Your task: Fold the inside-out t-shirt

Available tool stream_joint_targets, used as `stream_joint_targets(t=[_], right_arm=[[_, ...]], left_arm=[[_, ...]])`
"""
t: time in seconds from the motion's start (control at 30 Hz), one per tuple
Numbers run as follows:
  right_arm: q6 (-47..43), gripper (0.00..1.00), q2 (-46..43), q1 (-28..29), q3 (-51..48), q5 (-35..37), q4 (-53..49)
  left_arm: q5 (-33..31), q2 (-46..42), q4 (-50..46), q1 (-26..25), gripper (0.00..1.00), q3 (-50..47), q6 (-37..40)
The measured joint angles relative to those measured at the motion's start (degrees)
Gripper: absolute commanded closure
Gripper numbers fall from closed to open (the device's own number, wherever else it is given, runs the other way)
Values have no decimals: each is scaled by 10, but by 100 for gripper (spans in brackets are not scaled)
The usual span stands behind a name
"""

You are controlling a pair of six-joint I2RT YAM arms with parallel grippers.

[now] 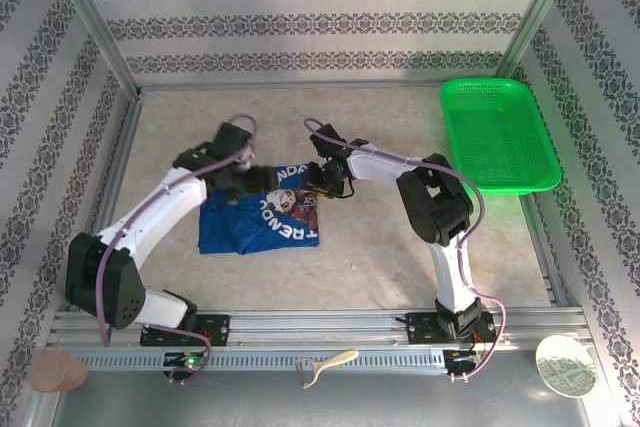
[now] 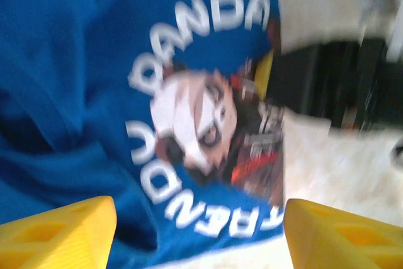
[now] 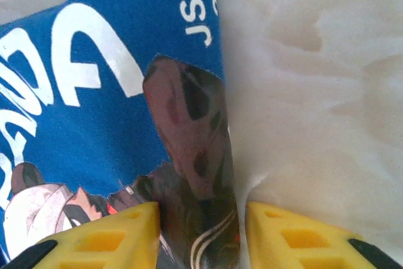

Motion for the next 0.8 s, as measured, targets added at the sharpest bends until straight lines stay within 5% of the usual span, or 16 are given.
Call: stream_joint_targets(t=[0.2, 0.47, 0.53, 0.7, 0.8], right_arm=[[1, 67, 1, 0, 0, 2, 0], [1, 69, 4, -1, 0, 2, 0], [1, 73, 4, -1, 0, 2, -1], [-1, 94, 7, -1, 0, 2, 0], [4, 100, 7, -1, 0, 1, 2]], left_arm=[[-115, -7, -52, -90, 32, -56, -16], [-158, 15, -30, -115, 34, -99, -22], [-166, 36, -17, -115, 43, -99, -23], [-191, 65, 7, -115, 97, -99, -22], [-206, 66, 12, -115, 100, -99, -22]])
